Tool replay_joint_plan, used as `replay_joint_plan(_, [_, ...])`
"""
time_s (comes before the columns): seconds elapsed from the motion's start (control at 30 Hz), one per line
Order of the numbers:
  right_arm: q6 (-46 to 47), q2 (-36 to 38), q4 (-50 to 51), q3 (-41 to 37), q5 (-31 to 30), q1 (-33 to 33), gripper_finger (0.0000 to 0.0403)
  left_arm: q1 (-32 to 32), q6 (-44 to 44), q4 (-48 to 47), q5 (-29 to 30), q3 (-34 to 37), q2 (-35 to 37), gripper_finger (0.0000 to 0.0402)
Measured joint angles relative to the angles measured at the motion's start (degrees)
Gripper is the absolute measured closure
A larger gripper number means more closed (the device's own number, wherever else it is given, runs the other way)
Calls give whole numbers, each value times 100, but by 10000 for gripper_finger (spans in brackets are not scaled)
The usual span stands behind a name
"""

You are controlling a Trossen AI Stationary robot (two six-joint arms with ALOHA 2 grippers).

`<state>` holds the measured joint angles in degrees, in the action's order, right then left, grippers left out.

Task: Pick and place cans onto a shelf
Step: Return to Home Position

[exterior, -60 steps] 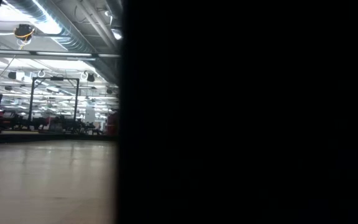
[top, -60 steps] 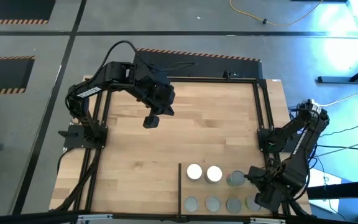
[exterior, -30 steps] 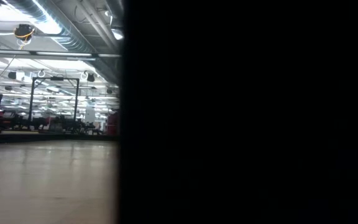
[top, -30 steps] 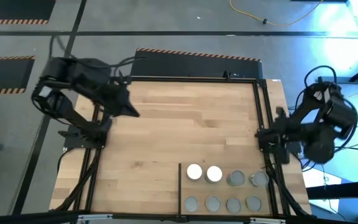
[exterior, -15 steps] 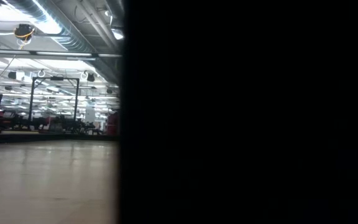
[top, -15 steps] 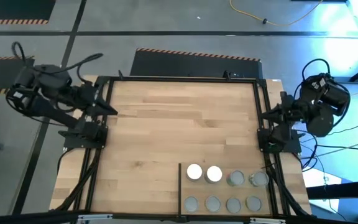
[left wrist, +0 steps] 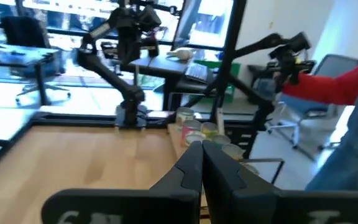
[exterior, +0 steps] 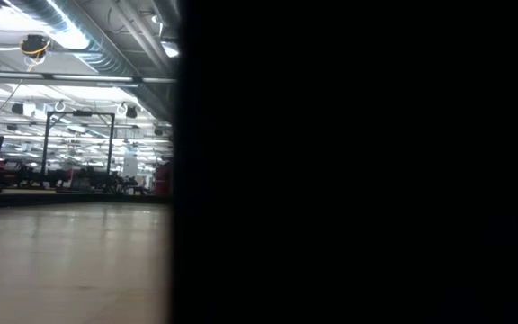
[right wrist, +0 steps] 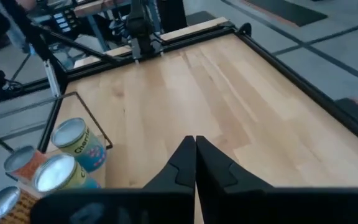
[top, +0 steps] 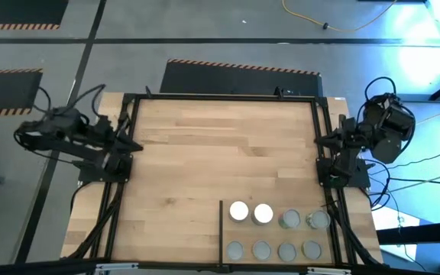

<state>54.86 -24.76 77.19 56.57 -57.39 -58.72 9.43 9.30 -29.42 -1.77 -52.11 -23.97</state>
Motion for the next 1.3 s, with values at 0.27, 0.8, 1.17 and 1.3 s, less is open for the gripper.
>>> replay_joint_plan(0.27, [-478, 740, -1070, -940, 39, -2, 402, -2, 263, 1496, -363, 1502, 499, 401])
replay_joint_plan(0.8, [-1480, 2207, -2422, -2171, 40, 0, 402, -4, -41, 3625, -386, 3257, 493, 401])
replay_joint_plan(1.17, [-1319, 2396, -3055, -2448, 280, -2, 402, -3, 230, 4504, -379, 3999, 495, 402])
replay_joint_plan(1.3, [-1585, 2394, -3948, -2938, 357, -2, 402, -3, 234, 4735, -385, 4204, 493, 402])
